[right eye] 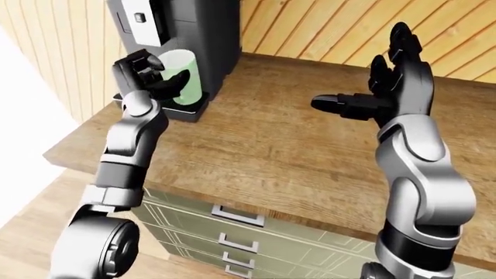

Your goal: Pick the mug from under the coffee machine dispenser and place it on the counter.

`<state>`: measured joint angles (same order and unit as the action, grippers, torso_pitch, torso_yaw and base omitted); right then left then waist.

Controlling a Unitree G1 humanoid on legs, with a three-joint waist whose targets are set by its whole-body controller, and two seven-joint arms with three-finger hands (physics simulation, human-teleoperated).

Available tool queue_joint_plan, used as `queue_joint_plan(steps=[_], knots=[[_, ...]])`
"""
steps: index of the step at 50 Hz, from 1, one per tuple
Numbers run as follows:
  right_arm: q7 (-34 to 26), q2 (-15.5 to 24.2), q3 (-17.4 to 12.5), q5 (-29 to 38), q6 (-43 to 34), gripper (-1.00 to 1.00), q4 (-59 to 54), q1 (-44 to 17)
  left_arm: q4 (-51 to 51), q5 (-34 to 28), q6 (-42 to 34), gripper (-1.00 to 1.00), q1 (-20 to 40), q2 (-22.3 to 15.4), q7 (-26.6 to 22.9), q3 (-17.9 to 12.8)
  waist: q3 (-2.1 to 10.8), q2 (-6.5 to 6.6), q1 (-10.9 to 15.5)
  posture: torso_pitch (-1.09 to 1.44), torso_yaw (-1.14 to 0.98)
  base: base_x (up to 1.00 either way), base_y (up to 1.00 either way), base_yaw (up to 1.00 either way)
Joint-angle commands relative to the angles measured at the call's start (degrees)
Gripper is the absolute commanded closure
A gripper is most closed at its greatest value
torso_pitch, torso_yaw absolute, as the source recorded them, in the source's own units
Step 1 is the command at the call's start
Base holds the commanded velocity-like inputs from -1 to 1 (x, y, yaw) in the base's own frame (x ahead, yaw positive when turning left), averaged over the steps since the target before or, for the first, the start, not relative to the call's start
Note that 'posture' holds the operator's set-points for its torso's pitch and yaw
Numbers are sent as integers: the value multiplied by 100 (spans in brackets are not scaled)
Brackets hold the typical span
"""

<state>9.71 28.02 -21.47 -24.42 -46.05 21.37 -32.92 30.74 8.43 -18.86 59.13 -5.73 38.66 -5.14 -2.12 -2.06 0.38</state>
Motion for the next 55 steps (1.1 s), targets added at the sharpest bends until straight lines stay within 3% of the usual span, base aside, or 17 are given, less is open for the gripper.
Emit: queue_joint_plan(steps=[1, 30, 55], knots=[[7, 82, -64, 18, 166, -100, 163, -148, -432, -52, -16, 100, 216, -48, -28, 8, 177, -13, 0, 0, 0, 0, 0, 0], [-20, 66, -59, 48, 182, -100, 172, -118, -3878, -171, -2347, 100, -1019, 371, -362, 239, 137, -10, -7, 0, 0, 0, 0, 0], [-20, 89, -86, 47, 125, -100, 204, -137, -5622, -462, -3292, 100, -2136, 525, -821, 334, 127, -6, 5, 0, 0, 0, 0, 0]])
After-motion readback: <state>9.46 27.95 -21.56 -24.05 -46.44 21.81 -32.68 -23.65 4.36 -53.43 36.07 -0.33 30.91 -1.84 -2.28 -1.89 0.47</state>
